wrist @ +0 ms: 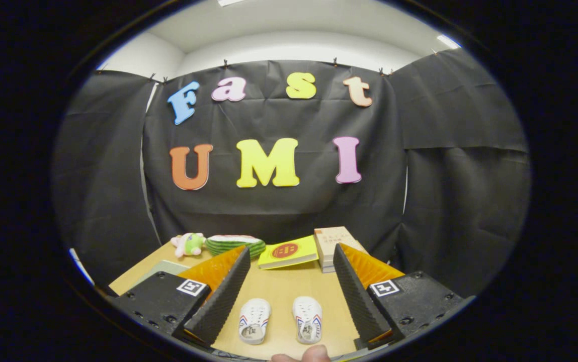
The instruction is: Open the storage box then place both shoes into the box .Put the left shoe in first, then the right shoe, with the right side of both shoes facing outward in a uniform manner.
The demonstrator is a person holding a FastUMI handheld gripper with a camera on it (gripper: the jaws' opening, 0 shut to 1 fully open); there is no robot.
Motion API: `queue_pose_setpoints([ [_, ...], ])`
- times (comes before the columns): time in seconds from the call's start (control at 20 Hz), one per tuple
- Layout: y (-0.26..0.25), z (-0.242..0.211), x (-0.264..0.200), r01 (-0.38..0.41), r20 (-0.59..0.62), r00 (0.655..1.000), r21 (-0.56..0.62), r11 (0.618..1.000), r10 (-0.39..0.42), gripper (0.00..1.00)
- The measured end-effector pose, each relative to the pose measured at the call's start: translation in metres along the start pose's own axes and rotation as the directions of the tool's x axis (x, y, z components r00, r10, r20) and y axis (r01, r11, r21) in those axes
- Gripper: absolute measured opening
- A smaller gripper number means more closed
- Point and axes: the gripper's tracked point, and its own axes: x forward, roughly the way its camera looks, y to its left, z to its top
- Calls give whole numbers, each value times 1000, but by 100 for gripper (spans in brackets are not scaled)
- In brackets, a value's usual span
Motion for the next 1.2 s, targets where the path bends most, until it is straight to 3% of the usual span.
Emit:
queue_pose_setpoints([
  [0.25,22,-23,5,-100,-76,992,49,994,103,100],
  [0.65,75,-80,12,-251,-208,937,152,956,280,100],
  [0.9,127,-131,14,-386,-303,836,269,882,458,100],
  [1.2,168,-199,16,-442,-407,695,408,798,593,97],
])
